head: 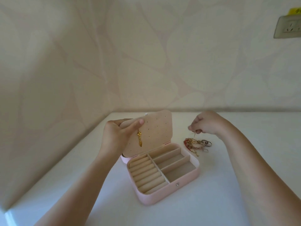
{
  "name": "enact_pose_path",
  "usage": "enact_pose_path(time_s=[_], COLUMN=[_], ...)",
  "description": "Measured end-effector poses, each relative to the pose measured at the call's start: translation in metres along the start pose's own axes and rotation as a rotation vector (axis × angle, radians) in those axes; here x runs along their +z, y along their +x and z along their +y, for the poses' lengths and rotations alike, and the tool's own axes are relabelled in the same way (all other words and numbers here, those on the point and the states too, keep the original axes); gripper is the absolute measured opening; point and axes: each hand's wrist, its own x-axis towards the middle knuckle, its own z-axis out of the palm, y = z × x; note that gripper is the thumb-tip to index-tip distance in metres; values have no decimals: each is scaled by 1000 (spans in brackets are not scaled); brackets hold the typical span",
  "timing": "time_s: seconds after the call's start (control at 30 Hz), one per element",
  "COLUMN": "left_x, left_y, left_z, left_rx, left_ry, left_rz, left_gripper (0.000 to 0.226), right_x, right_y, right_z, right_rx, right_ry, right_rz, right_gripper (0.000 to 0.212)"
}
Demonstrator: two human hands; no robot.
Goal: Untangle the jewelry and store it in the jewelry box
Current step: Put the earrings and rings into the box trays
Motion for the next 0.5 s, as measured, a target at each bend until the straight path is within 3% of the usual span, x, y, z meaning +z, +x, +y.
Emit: enact_pose_path(time_s=[0.1,0.23,0.33,0.5], left_x=[-3,-6,-7,-6], left_y=[-1,-2,-1,3], left_z=[4,4,3,0], left_rx=[18,31,33,42], left_ry=[17,14,31,91], left_rz=[-18,-90,-85,-32], left_gripper=[25,27,11,7], right_x=[2,3,7,10], right_y=[-5,-11,-15,-22], right_z=[-4,-13,-19,-28], right_rx=[-88,-140,-164,-256], right_ry=[351,630,757,863], right_rz=[27,-26,-88,-169], right_gripper=[1,5,6,8])
